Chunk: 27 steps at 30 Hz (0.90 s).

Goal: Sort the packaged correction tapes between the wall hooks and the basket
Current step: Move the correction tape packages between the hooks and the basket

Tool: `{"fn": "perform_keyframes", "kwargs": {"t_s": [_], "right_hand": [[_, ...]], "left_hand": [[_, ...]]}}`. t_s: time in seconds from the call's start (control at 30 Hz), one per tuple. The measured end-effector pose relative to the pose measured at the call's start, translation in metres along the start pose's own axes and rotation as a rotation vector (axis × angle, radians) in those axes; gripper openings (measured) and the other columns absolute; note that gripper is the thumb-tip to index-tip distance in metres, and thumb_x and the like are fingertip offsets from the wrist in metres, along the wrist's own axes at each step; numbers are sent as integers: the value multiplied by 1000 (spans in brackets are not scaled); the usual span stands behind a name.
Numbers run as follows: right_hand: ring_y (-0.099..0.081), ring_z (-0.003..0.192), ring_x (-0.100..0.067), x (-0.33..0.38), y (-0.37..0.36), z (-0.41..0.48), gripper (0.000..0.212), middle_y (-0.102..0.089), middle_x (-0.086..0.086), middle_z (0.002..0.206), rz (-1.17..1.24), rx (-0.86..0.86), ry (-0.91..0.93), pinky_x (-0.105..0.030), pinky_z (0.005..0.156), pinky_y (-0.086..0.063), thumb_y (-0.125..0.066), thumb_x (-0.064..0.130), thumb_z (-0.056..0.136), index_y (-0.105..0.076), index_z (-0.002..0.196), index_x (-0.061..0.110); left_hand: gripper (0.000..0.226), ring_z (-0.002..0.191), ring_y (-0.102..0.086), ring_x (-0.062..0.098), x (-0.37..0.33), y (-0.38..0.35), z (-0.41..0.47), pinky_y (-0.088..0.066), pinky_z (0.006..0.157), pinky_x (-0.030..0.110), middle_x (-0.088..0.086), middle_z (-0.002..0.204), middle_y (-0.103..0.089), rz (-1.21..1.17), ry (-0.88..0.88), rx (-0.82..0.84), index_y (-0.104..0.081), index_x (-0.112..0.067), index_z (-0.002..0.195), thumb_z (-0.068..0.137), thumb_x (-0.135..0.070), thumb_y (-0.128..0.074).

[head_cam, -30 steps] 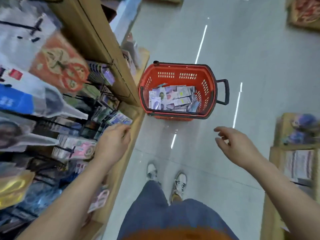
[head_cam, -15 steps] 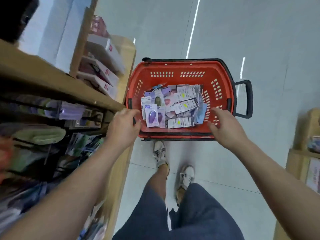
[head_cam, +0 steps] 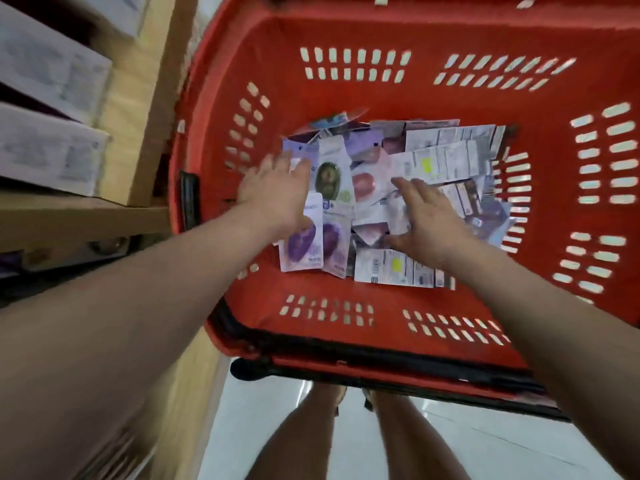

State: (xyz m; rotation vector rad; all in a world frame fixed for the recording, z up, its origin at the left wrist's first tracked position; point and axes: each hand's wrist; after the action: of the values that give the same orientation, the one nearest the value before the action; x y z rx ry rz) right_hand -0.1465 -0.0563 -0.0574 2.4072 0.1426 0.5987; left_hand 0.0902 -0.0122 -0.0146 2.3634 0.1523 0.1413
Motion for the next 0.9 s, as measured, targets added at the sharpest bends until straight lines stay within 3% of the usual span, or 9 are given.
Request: {"fn": "perform_keyframes", "kwargs": {"t_s": [0.1, 0.17, 0.27, 0.37, 0.47, 0.6, 0.7, 0.8, 0.9], "right_hand": [[-10, 150, -36, -3, -22, 22, 107, -14, -10, 162, -149, 42, 1, -60, 117, -25, -73, 43, 84, 2, 157, 25], [-21, 145, -37, -1, -20, 25, 102, -23, -8, 157, -219, -3, -40, -64, 103, -37, -75, 39, 84, -2, 155, 31], [-43, 122, -40, 1, -7, 25, 107, -46, -12, 137, -287, -59, 16, -54, 95, -46, -84, 47, 71, -17, 153, 30], [-50, 109, -39, -3, 6, 23, 99, -62, -16, 117, -287, -60, 10, -43, 93, -41, -83, 50, 71, -28, 149, 23], [-59, 101, -37, -9, 20, 14, 81, -69, -16, 102, -214, -66, -81, -38, 80, -44, -84, 50, 69, -48, 134, 17], [-63, 97, -35, -16, 57, -1, 37, -69, -14, 94, -26, -79, -193, -31, 67, -36, -80, 35, 79, -69, 106, 12], [-60, 84, -26, -21, 90, -17, 24, -68, -10, 89, 148, -129, -189, -28, 68, -38, -73, 28, 89, -72, 104, 10], [-70, 78, -14, -17, 108, -30, 11, -74, 1, 86, 713, -179, -205, -31, 76, -58, -68, 24, 93, -72, 99, 16], [-74, 88, -24, 1, 102, -33, 18, -77, -9, 96, 1207, -146, -196, -48, 81, -61, -57, 23, 100, -71, 105, 13]], "left_hand": [[104, 127, -46, 37, -3, -12, 18, -39, 98, 47, 14, 141, -47, 1, 32, 95, -19, -21, 151, 73, -57, -77], [100, 119, -56, 34, -4, -14, 24, -40, 94, 44, 9, 129, -58, -32, 42, 148, -28, -19, 144, 68, -62, -78], [85, 107, -59, 35, -9, -15, 20, -44, 78, 37, 6, 110, -64, -102, -32, 149, -41, -20, 133, 67, -53, -82], [64, 87, -55, 28, -12, -10, 3, -42, 69, 32, -7, 73, -48, -253, -74, 95, -46, -26, 128, 74, -36, -78], [60, 74, -51, 20, -7, 8, -16, -37, 66, 28, -8, 67, -50, -399, -85, 48, -52, -35, 125, 72, -30, -81], [49, 64, -57, 13, 9, 40, -49, -48, 62, 27, -8, 80, -65, -757, -83, -105, -59, -41, 104, 68, -24, -87], [52, 72, -67, -2, 13, 68, -68, -49, 61, 9, -18, 84, -70, -1171, -95, -101, -60, -31, 103, 65, -10, -88], [55, 82, -74, 12, 2, 71, -65, -58, 65, 22, -3, 89, -76, -1495, -141, 16, -61, -19, 106, 57, -6, -83], [54, 81, -74, 19, -22, 61, -48, -61, 68, 31, 2, 88, -75, -1610, -136, 60, -63, -15, 105, 55, -5, -82]]}}
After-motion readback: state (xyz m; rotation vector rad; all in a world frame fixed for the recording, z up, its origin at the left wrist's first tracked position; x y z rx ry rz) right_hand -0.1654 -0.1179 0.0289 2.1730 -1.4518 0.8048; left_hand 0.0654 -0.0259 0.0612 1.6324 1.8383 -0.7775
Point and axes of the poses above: each hand's wrist, its own z-axis towards the middle knuckle, its own y-axis out of the back of the hand, x = y × z
